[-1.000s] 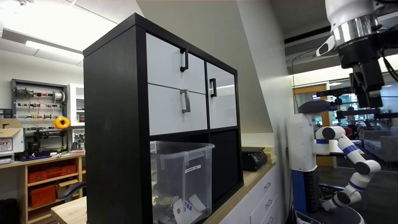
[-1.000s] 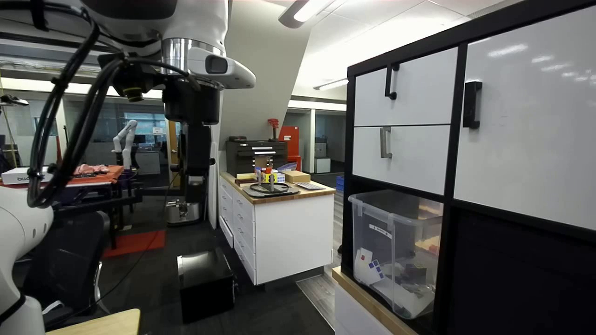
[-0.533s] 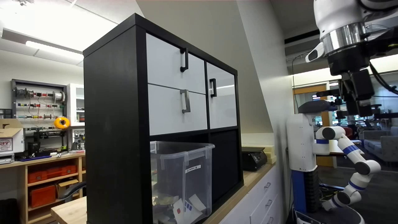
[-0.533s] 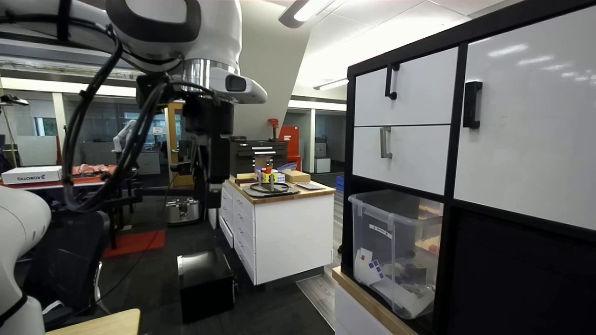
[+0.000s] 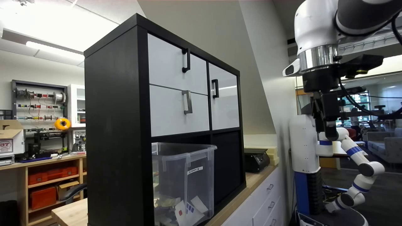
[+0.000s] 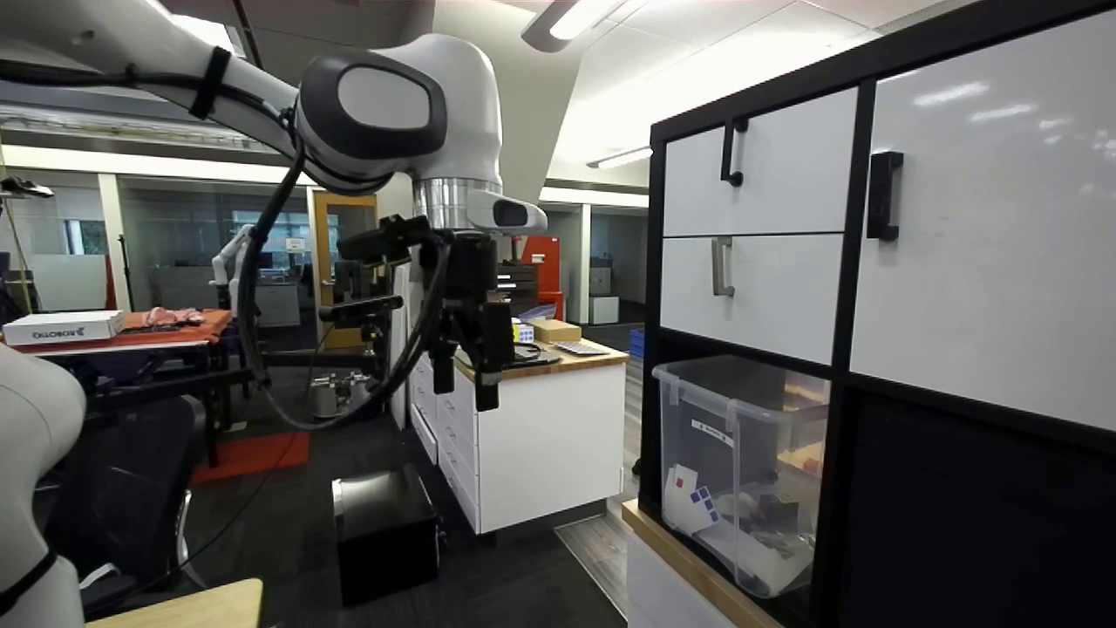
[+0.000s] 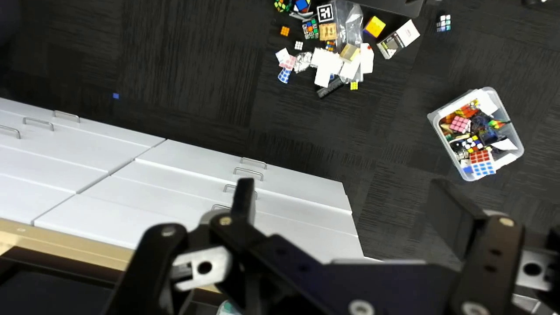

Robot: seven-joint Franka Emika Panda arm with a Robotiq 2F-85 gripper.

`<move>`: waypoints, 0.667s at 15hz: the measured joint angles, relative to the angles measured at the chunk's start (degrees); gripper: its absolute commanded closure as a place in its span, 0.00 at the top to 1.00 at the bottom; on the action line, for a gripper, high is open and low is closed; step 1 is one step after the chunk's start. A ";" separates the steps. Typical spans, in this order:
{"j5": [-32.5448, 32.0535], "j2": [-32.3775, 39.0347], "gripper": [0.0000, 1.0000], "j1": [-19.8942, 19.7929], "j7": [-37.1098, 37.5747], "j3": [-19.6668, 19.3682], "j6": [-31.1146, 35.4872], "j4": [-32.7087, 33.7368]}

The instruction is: Partially pull out the box from the shelf

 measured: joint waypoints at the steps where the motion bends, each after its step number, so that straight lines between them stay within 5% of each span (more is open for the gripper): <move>1: 0.22 1.35 1.00 0.32 -0.13 0.04 1.55 0.39; 10: 2.60 14.95 1.00 2.02 -0.17 2.90 8.65 9.60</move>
